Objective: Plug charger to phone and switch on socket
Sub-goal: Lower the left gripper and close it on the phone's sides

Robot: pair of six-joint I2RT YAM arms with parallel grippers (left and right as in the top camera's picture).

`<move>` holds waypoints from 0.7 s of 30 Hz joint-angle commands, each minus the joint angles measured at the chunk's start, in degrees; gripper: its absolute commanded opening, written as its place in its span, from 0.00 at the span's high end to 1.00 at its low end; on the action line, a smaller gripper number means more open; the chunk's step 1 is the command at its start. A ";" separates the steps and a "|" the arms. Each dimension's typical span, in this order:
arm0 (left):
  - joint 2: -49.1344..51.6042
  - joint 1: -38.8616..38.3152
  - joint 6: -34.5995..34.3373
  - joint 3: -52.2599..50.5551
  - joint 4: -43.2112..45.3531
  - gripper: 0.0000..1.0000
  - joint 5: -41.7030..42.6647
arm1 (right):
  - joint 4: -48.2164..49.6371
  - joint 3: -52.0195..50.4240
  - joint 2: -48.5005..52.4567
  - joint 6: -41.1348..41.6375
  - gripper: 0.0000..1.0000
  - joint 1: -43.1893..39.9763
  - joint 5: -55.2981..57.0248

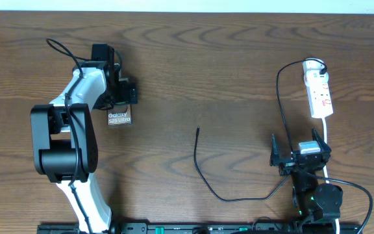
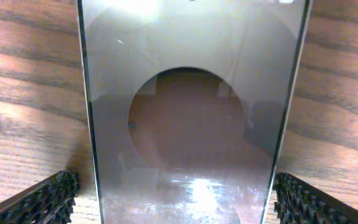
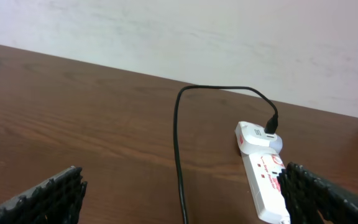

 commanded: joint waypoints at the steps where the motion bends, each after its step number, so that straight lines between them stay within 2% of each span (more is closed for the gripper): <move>1: 0.87 -0.15 -0.52 1.03 0.22 0.01 2.03 | -0.13 -0.15 -0.24 0.66 0.01 -0.35 0.26; 21: 0.87 -0.13 -0.50 0.90 -0.76 0.01 1.60 | -0.13 -0.15 -0.24 0.63 0.01 -0.35 0.26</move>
